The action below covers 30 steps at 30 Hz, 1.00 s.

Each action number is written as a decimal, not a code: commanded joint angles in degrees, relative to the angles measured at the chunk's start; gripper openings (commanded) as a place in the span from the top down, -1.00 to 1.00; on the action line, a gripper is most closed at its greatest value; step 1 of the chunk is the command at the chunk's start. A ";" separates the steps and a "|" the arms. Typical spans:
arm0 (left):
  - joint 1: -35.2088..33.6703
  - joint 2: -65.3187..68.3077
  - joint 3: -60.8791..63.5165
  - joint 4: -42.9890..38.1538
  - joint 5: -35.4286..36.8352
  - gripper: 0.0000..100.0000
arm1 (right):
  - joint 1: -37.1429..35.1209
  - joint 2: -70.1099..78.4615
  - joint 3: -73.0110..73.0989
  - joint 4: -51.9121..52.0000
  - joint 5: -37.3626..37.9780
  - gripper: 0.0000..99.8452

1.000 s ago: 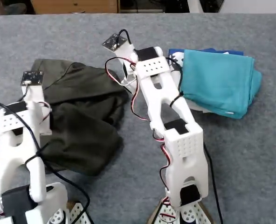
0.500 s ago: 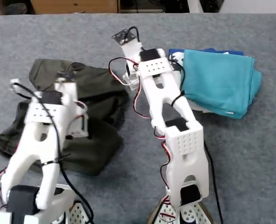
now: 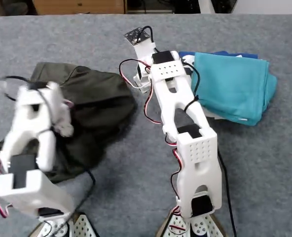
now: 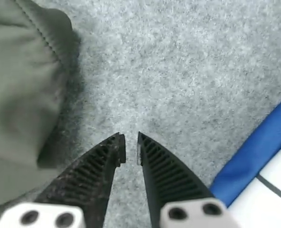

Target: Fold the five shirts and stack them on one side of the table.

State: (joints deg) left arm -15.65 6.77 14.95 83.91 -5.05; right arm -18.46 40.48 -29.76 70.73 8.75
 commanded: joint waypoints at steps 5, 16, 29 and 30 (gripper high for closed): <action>-16.18 4.62 -24.35 5.01 -10.46 0.96 | 0.40 0.92 -0.48 -0.88 -0.09 0.88; -26.73 26.59 -47.38 -3.96 -10.99 0.96 | -3.65 -0.04 -3.82 8.53 10.37 0.88; -33.58 47.69 -83.34 -3.87 -10.99 0.96 | -20.18 -0.40 -14.02 29.71 32.18 0.88; -34.20 48.84 -84.13 -3.78 -10.99 0.96 | -22.11 0.31 -14.02 28.66 32.18 0.88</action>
State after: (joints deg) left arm -47.82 54.68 -63.21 80.75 -15.87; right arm -35.43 41.01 -41.01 99.65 39.87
